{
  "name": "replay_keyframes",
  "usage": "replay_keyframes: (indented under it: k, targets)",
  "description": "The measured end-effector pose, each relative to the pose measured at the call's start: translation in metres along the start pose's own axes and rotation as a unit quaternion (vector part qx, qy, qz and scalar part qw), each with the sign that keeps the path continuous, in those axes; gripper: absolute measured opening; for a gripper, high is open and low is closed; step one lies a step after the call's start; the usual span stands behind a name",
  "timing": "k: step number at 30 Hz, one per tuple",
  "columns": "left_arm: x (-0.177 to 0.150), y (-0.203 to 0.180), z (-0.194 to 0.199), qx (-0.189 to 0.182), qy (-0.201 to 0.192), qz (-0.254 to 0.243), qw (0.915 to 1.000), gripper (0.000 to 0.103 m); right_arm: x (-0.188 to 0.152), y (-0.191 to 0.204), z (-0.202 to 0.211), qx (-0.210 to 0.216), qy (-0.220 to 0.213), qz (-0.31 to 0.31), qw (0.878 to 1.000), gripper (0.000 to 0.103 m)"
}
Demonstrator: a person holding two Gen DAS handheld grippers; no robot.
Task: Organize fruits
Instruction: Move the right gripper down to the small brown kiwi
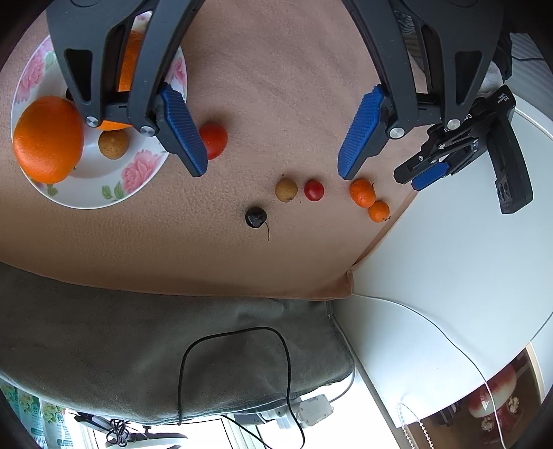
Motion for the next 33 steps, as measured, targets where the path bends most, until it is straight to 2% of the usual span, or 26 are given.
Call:
replay_keyframes:
  k: [2, 7, 10, 19, 33]
  targets:
    - [0.000, 0.006, -0.002, 0.000, 0.002, 0.006, 1.0000, 0.059, 0.001, 0.000, -0.007, 0.006, 0.009, -0.007, 1.000, 0.078]
    - [-0.002, 0.013, -0.007, -0.003, 0.006, 0.015, 0.9999, 0.058, 0.002, 0.002, -0.022, 0.012, 0.032, -0.017, 0.999, 0.067]
    - [-0.004, 0.014, -0.012, -0.007, 0.012, 0.017, 0.9998, 0.054, 0.003, 0.003, -0.031, 0.020, 0.041, -0.032, 0.998, 0.064]
    - [-0.002, 0.015, -0.028, -0.021, 0.029, 0.025, 0.9990, 0.054, 0.006, 0.010, -0.060, 0.028, 0.066, -0.046, 0.996, 0.052]
    - [0.003, 0.011, -0.052, -0.028, 0.046, 0.035, 0.9979, 0.053, 0.006, 0.008, -0.101, 0.001, 0.087, -0.050, 0.995, 0.042]
Point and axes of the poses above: each gripper's, at about its wrist camera, not at the fingertips, and z roughly against the way its jaws point, y to its left, x to its top, the point moved 8 cm from there along -z, roughly the way its jaws point, and after that the axes turned 3 degrees about x, right-handed, at the moved point
